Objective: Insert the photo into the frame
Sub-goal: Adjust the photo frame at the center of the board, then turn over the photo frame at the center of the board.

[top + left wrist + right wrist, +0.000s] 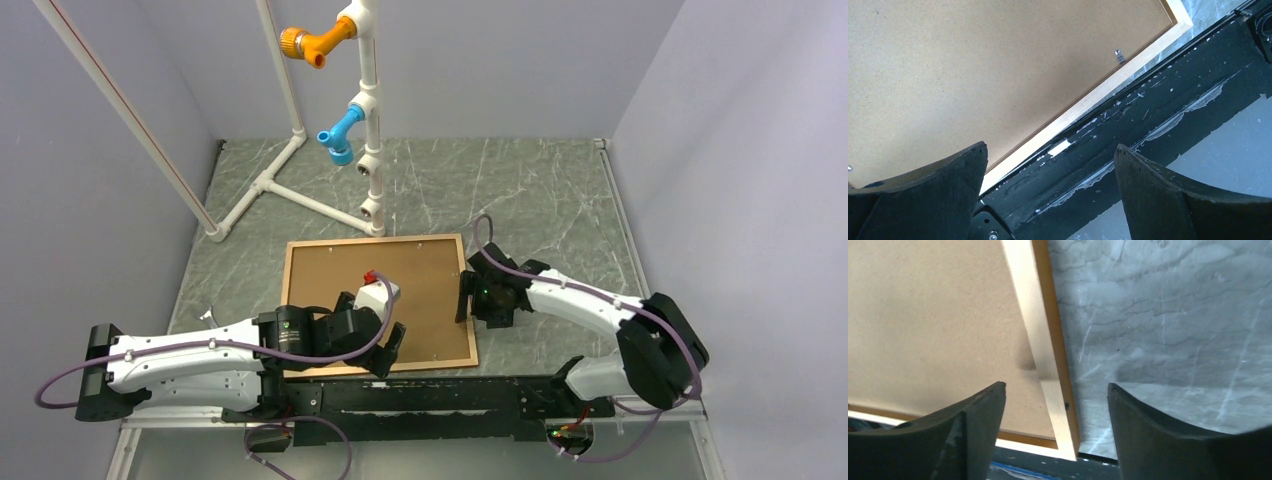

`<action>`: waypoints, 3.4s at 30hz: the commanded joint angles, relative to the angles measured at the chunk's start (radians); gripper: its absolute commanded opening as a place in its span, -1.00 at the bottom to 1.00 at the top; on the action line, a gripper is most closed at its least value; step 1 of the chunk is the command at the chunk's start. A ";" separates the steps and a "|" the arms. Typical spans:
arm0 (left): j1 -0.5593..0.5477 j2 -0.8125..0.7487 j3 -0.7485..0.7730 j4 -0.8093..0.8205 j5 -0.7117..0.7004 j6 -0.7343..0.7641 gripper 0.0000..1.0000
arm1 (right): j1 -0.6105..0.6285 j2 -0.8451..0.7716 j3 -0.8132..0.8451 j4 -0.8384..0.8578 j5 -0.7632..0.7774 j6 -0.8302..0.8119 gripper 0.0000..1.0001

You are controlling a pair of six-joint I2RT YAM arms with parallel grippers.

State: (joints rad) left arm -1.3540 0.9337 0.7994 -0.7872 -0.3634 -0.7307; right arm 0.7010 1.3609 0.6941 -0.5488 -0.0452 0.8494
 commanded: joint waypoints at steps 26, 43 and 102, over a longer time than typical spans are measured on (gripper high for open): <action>-0.314 0.447 0.289 -0.292 -0.311 0.062 0.99 | 0.237 0.070 0.054 -0.113 0.094 0.039 -1.00; -0.454 0.750 0.447 -0.493 -0.419 0.010 0.99 | 0.204 -0.137 0.404 -0.397 0.001 0.012 -1.00; -0.346 0.625 0.592 -0.787 -0.669 -0.042 -1.00 | 0.206 -0.537 0.408 -0.136 0.065 -0.239 0.63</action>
State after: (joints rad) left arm -1.7020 1.6539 1.3102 -1.5978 -0.9997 -0.7471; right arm 0.9058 0.9257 1.1019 -0.8429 -0.0467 0.7677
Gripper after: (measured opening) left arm 0.265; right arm 0.797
